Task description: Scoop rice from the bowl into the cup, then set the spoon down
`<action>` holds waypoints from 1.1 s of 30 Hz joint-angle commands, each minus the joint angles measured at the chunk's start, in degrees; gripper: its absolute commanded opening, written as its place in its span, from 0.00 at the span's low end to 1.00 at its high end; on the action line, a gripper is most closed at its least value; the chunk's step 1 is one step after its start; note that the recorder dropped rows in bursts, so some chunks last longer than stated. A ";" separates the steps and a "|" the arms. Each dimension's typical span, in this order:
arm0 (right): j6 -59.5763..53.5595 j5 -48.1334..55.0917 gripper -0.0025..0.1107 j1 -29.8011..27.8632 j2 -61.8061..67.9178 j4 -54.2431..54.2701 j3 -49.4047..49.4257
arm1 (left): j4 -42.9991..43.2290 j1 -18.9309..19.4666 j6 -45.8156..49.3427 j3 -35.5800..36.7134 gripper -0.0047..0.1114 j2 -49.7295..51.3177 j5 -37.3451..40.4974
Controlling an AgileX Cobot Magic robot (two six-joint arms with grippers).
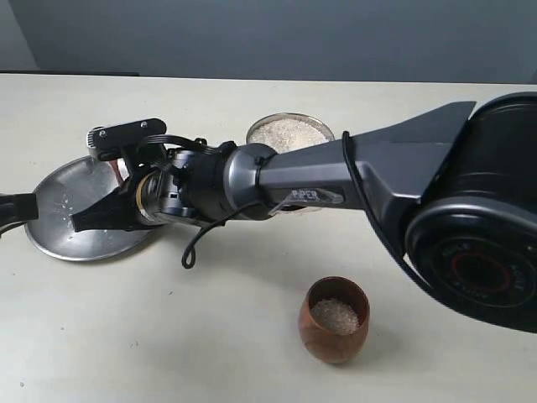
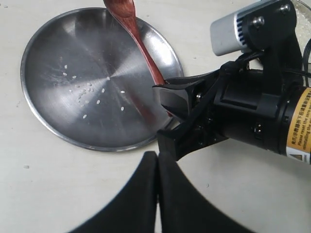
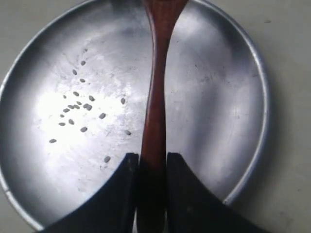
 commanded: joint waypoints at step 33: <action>-9.35 18.87 0.29 -0.20 -15.10 -6.10 4.66 | 0.14 -0.33 0.05 -0.22 0.04 0.19 -0.03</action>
